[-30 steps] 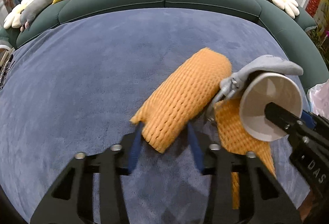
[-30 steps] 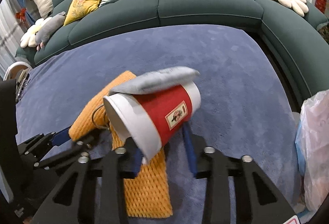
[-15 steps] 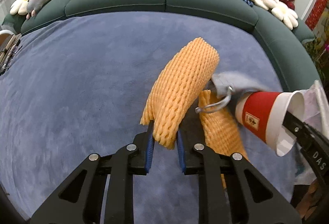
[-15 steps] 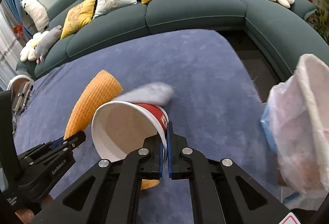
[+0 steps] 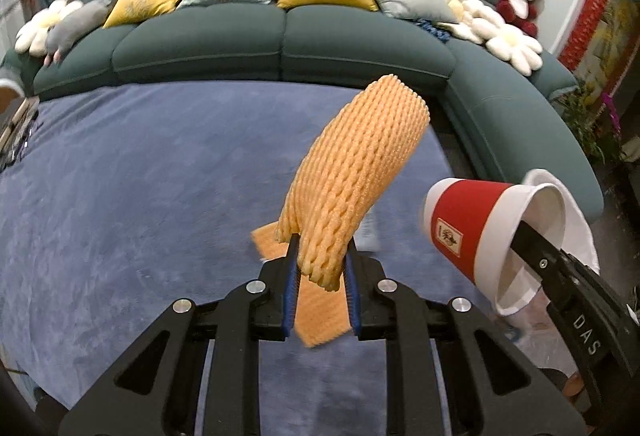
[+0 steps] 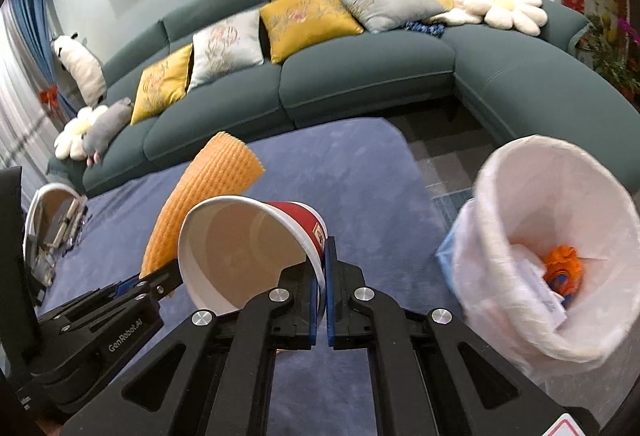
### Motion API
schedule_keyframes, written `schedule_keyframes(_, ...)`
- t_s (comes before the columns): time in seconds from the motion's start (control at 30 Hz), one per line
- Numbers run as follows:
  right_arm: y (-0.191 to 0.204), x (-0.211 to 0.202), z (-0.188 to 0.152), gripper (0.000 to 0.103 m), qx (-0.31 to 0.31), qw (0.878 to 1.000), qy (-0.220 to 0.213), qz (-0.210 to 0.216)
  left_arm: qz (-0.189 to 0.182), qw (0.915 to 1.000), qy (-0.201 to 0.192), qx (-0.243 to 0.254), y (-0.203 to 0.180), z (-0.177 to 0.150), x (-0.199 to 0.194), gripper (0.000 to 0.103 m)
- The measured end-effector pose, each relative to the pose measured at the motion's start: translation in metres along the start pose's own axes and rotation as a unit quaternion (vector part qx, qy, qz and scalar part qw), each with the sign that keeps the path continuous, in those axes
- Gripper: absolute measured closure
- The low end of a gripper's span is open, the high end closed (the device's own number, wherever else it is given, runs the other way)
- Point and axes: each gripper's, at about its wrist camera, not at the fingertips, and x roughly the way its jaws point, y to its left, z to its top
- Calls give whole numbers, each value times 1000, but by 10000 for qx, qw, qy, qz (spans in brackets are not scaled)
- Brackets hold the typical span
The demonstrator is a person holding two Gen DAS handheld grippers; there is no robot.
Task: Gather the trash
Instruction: 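Carry the mesh sleeve and cup over the bin and open both grippers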
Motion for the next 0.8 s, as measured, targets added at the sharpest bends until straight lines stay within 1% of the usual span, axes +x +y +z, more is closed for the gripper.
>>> schedule_keyframes(0.13,-24,-25,2,100,140,9996,-208,-92,-131,9996,-93,221,-34,0,-12,84)
schedule_keyframes(0.37,-77,-62,4,100,489,9969,-515,-350,-395,9969,-156,667,-96,-6,-21,84)
schedule_keyframes(0.67,-151,-93,0,100,979,9896,-765,-722,-707,9900,-89,1218,-178,-18,-15,84)
schedule_keyframes(0.8,-181,-101,-5,100,1206,9853,-830,-881,-802,9866,-7,1422,-206,-24,-8,84)
